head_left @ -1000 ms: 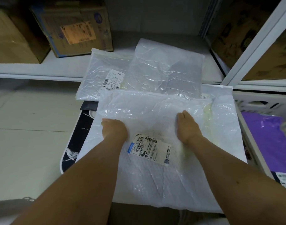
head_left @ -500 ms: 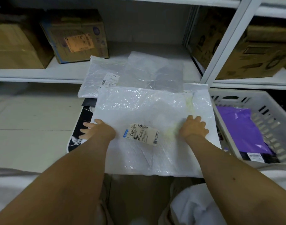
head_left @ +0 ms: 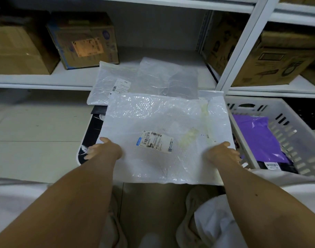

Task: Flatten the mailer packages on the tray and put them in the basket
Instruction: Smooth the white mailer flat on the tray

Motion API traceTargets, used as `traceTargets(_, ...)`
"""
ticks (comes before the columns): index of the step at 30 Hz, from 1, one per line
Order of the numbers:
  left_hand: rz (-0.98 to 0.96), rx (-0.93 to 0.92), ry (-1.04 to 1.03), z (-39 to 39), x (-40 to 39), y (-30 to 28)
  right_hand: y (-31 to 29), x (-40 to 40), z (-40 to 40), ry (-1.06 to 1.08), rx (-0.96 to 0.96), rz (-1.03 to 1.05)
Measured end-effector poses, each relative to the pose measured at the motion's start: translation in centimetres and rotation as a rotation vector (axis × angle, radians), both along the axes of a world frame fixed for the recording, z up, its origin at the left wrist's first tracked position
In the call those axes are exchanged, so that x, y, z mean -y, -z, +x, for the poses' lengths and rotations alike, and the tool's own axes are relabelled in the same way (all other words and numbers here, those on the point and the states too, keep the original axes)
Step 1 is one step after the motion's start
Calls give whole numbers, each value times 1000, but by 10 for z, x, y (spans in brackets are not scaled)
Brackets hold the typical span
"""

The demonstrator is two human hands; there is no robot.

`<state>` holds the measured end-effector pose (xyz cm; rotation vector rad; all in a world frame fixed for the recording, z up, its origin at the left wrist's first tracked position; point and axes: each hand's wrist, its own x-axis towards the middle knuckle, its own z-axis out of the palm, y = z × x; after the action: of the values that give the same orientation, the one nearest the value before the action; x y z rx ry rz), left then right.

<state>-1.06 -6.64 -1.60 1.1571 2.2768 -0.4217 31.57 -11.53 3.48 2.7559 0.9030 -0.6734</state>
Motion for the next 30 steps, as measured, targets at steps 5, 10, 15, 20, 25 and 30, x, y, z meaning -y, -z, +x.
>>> traceTargets(5, 47, -39, -8, -4, 12, -2, 11, -7, 6, 55, -9, 22)
traceTargets(10, 226, -74, -41, 3, 14, -7, 20, -6, 22, 89, 26, 138)
traceTargets(15, 407, -71, -130, 11, 6, -12, 13, -7, 22, 89, 172, 242)
traceTargets(20, 460, -73, -80, 18, 5, -29, -1, -8, 21, -30, 208, 314)
traceTargets(25, 484, -102, -48, 35, 15, -46, -12, -6, 8, -129, 138, 416)
traceTargets(30, 583, -114, 51, 62, 26, -71, -27, 3, -12, -174, 109, 477)
